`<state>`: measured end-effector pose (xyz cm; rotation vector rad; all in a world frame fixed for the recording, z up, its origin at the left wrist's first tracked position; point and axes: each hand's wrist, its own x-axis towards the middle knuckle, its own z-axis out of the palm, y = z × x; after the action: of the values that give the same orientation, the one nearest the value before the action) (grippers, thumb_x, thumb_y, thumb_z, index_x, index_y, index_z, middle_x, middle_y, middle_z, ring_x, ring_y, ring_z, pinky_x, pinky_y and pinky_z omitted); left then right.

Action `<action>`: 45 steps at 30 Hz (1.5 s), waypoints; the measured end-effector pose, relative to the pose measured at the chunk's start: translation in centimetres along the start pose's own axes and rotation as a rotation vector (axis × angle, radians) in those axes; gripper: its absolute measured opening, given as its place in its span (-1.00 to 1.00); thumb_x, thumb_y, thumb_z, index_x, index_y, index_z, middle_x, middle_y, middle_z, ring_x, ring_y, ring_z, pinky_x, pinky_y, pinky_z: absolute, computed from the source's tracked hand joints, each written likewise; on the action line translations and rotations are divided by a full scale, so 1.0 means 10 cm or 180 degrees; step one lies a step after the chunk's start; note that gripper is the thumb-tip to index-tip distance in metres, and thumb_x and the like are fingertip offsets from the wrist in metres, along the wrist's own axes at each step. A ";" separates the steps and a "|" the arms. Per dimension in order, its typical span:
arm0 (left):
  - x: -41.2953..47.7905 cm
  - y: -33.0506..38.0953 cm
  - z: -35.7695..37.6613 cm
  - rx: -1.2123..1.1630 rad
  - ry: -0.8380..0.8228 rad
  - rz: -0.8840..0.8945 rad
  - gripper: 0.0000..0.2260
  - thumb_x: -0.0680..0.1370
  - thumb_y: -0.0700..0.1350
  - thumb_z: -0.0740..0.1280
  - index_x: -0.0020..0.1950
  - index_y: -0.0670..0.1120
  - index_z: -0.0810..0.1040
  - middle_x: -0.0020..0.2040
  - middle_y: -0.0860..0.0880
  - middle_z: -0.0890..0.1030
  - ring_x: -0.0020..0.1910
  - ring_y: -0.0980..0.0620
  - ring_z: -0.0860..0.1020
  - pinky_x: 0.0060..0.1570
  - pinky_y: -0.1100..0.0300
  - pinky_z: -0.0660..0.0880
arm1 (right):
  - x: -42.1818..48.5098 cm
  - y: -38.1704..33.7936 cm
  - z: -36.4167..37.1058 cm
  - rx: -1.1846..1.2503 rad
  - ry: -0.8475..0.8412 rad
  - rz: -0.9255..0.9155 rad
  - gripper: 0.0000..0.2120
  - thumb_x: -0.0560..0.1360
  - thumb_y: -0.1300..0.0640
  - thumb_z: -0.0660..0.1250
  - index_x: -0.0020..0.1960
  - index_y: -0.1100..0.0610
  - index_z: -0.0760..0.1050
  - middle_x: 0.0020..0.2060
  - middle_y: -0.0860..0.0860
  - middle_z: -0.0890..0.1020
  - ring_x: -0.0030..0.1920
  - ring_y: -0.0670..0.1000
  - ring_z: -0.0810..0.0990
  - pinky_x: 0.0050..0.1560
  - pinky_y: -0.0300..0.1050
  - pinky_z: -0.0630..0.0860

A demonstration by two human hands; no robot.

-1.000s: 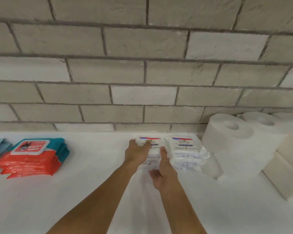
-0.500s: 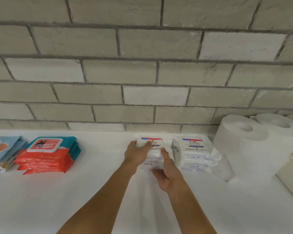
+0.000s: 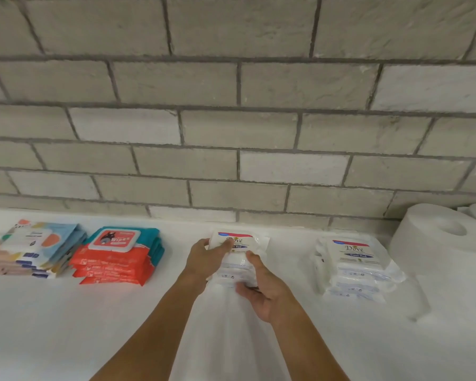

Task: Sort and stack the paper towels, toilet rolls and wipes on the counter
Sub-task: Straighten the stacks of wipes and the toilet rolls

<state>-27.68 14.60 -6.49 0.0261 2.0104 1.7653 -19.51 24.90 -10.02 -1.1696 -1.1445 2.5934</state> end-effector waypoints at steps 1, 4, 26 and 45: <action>0.00 0.02 -0.04 -0.0025 0.0005 -0.0010 -0.67 0.51 0.00 0.45 0.21 -0.11 0.55 -0.13 0.03 0.63 -0.26 0.11 0.59 -0.58 0.33 0.43 | 0.02 0.02 0.04 -0.0024 0.0002 0.0008 -0.59 0.39 -0.02 0.54 0.11 0.22 0.62 0.00 0.18 0.69 -0.22 0.07 0.65 -0.10 -0.13 0.63; 0.01 0.03 -0.17 -0.0078 -0.0012 -0.0011 -0.70 0.52 -0.01 0.44 0.19 -0.09 0.53 -0.15 0.05 0.62 -0.28 0.13 0.58 -0.60 0.36 0.40 | 0.06 0.08 0.15 -0.0094 0.0014 0.0048 -0.58 0.38 -0.03 0.55 0.10 0.22 0.62 0.02 0.19 0.70 -0.21 0.08 0.67 -0.13 -0.13 0.64; 0.11 0.02 -0.54 0.0003 0.0297 0.0095 -0.43 0.55 0.09 0.36 0.49 -0.01 0.27 0.20 -0.02 0.50 0.00 0.03 0.49 -0.39 0.28 0.39 | -0.05 0.19 0.43 -0.0827 0.0104 0.0186 -0.40 0.31 -0.23 0.53 0.10 0.22 0.58 -0.02 0.20 0.62 -0.12 0.15 0.63 0.02 0.07 0.66; -0.59 0.32 -0.31 0.0187 0.0626 0.1687 -0.79 0.60 -0.15 0.31 0.19 0.09 0.50 0.19 0.12 0.54 0.17 0.09 0.50 0.14 0.21 0.50 | -0.90 -0.02 -0.15 -0.1629 0.0287 -0.0536 -0.50 0.46 -0.15 0.43 0.28 0.08 0.43 0.11 0.08 0.54 0.00 0.16 0.68 -0.13 -0.02 0.67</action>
<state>-24.42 10.49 -1.35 0.4594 2.3518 2.0848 -12.21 22.80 -5.01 -1.1834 -1.8621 2.1608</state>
